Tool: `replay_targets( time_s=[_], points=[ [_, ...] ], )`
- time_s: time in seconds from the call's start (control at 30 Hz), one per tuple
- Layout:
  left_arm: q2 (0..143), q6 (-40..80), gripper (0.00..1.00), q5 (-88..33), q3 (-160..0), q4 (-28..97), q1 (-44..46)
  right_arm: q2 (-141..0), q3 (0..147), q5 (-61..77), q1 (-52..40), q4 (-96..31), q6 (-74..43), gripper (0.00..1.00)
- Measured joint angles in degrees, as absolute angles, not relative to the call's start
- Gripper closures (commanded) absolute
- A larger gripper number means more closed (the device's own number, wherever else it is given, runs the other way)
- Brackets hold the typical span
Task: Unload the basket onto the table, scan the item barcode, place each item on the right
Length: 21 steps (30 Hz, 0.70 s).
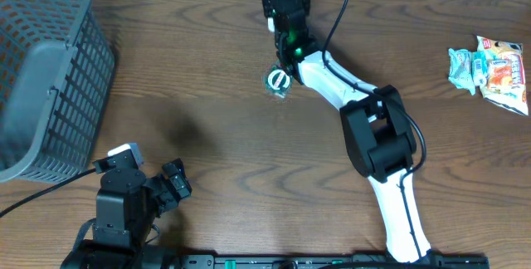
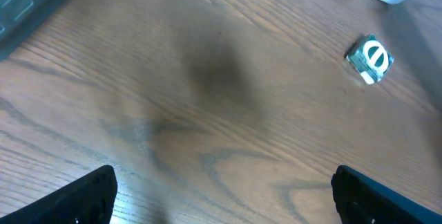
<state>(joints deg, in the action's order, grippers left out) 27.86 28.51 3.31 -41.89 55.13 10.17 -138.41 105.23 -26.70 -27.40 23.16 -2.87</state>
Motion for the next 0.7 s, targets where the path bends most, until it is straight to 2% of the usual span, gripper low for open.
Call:
replay_targets(
  time_s=[0.13, 0.43, 0.53, 0.63, 0.7],
  points=[
    [27.86, 28.51, 0.02, 3.31, -41.89, 55.18, 10.17, -139.5, 105.27, -26.92, -27.14, 15.79, -2.94, 0.27],
    [27.86, 28.51, 0.02, 3.31, -41.89, 55.13, 10.17, -137.23, 105.51, -24.53, -32.86, -4.12, -2.94, 0.28],
    [27.86, 28.51, 0.02, 3.31, -41.89, 55.16, 10.17, -133.82, 105.51, -19.79, -34.13, -9.93, -2.96, 0.21],
    [27.86, 28.51, 0.03, 3.33, -41.89, 55.16, 10.17, -129.4, 105.54, -14.37, -33.71, -15.53, -2.85, 0.04],
    [27.86, 28.51, 0.02, 3.31, -41.89, 55.16, 10.17, -126.74, 105.67, -12.03, -32.88, -19.25, -2.55, 0.01]
  ],
)
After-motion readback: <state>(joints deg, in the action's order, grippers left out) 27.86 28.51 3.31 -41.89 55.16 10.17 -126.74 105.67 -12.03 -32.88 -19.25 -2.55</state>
